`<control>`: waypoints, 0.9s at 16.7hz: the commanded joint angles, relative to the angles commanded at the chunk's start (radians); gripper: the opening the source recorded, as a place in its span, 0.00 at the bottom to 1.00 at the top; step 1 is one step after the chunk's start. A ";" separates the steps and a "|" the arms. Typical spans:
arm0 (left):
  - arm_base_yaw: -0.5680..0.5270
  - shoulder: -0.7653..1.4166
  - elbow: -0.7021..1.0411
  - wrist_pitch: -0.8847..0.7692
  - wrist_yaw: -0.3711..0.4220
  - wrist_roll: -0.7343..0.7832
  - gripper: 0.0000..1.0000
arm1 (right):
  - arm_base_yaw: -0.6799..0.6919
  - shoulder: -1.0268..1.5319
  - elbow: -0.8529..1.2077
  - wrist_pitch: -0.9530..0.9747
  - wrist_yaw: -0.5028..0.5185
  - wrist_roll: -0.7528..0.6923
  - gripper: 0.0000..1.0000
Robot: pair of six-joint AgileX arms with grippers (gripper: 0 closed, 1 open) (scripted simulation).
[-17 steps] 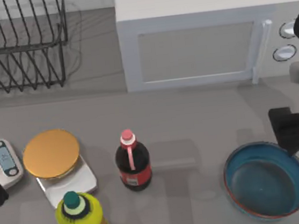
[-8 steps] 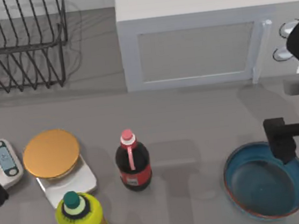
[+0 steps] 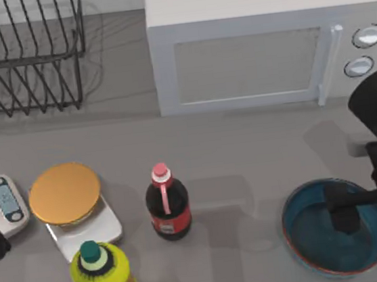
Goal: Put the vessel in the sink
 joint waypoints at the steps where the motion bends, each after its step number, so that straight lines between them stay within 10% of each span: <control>1: 0.000 0.000 0.000 0.000 0.000 0.000 1.00 | 0.000 0.000 0.000 0.000 0.000 0.000 1.00; 3: 0.000 0.000 0.000 0.000 0.000 0.000 1.00 | 0.000 0.000 0.000 0.000 0.000 0.000 1.00; 15: 0.000 0.000 0.000 0.000 0.000 0.000 1.00 | 0.000 0.000 0.000 0.000 0.000 0.000 0.10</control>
